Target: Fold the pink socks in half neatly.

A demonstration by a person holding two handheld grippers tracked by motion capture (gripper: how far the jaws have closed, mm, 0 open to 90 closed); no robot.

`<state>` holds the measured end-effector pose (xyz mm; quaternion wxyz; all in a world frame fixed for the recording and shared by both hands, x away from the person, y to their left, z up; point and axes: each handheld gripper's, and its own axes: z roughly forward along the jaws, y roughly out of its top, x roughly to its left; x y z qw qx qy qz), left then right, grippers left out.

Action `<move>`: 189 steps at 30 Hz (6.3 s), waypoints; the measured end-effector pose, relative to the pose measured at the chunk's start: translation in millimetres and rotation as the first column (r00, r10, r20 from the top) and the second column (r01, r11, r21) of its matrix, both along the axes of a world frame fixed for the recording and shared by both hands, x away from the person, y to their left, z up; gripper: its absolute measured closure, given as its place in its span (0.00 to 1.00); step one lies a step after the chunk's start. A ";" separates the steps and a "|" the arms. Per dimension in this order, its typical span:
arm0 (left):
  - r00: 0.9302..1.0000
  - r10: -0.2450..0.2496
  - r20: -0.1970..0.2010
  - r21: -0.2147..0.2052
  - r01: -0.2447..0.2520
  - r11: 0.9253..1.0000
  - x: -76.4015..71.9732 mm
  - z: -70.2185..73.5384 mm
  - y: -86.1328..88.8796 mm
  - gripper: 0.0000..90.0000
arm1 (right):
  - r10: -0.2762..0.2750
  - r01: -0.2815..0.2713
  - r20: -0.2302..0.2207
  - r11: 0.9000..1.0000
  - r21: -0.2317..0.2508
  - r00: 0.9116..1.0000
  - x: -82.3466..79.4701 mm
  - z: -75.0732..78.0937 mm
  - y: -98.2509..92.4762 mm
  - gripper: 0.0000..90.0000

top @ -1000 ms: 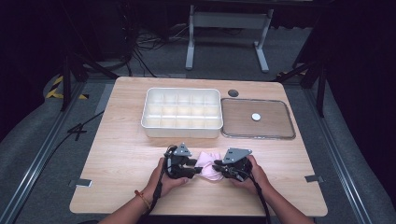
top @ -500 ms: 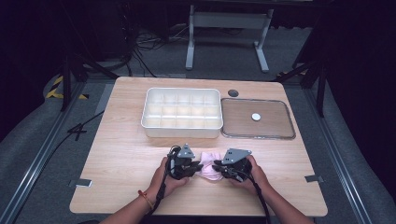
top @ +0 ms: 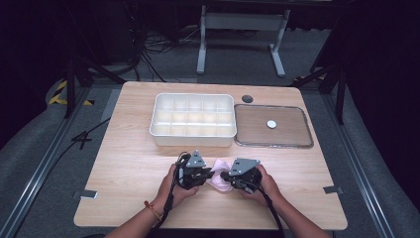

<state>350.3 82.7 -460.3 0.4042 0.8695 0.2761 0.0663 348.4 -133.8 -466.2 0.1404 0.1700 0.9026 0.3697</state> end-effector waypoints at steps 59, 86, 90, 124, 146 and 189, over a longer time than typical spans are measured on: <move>0.989 -0.056 0.139 0.127 0.038 0.991 -4.9 12.3 -29.6 0.86 | -0.115 0.115 0.005 0.993 0.008 0.993 6.9 -4.6 -12.7 0.95; 0.986 -0.091 0.138 0.098 0.078 0.992 -7.8 14.1 -33.2 0.91 | -0.125 0.126 -0.037 0.992 0.028 0.991 4.8 -6.5 -21.0 0.96; 0.986 -0.099 0.133 0.090 0.087 0.992 -7.7 12.6 -33.6 0.89 | -0.129 0.129 -0.022 0.991 0.031 0.991 3.4 -7.8 -20.0 0.96; 0.977 -0.148 0.154 0.145 0.126 0.981 -15.0 -3.6 -44.9 0.89 | -0.095 0.097 -0.017 0.978 0.183 0.995 16.7 12.8 -18.3 0.93; 0.968 -0.221 0.115 0.057 0.216 0.975 -15.2 8.3 -12.5 0.88 | -0.097 0.101 -0.044 0.989 0.107 0.994 15.5 -5.8 -22.2 0.93; 0.949 -0.279 0.149 0.118 0.263 0.958 -28.2 -14.4 -31.4 0.90 | -0.042 0.044 -0.028 0.997 0.071 0.999 8.6 -1.8 -14.5 1.00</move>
